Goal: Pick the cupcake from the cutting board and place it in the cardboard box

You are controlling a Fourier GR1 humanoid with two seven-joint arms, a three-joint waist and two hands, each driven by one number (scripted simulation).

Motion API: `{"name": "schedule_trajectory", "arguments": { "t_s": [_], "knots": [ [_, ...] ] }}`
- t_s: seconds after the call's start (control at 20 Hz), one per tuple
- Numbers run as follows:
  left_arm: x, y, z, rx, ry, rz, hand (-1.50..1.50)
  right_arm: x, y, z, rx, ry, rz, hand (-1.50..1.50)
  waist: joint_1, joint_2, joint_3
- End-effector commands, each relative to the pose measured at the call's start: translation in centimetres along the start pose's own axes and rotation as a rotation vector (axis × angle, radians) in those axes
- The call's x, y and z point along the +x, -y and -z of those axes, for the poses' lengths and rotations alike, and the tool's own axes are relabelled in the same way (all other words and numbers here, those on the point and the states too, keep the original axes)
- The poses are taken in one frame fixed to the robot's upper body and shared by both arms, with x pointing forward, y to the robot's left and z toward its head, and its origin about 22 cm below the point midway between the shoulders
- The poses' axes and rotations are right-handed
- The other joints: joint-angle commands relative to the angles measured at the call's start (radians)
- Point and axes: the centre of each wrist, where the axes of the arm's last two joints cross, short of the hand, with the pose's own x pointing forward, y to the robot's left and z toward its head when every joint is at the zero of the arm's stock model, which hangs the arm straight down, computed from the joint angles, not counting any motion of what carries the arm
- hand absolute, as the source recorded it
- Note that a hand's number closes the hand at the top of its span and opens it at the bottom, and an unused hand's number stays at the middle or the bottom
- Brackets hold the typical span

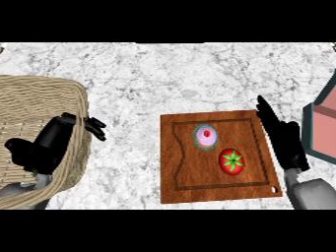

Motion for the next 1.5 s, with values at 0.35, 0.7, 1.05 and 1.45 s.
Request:
{"name": "schedule_trajectory", "arguments": {
  "t_s": [0.35, 0.7, 1.05, 1.45],
  "knots": [
    [-0.6, -3.8, -0.5, -0.042, 0.069, 0.149, 0.0, 10.8, 6.3, -2.6, -0.498, 0.299, -0.365, -1.5, -0.071, -0.06, -0.024],
    [0.0, -4.8, 0.1, -0.066, 0.107, 0.134, 0.0, 11.5, 2.6, -9.0, -0.408, 0.371, -0.579, -1.5, -0.025, -0.04, -0.016],
    [-1.0, -2.6, 1.1, -0.083, 0.105, 0.137, 0.0, 15.1, 0.7, -10.3, -0.27, 0.218, -0.855, -1.5, -0.002, -0.035, -0.018],
    [1.0, -4.6, 3.3, -0.102, 0.15, 0.161, 0.0, 18.3, -3.6, -10.2, -0.027, -0.007, -1.075, -1.5, 0.019, -0.031, -0.019]
  ]
}}
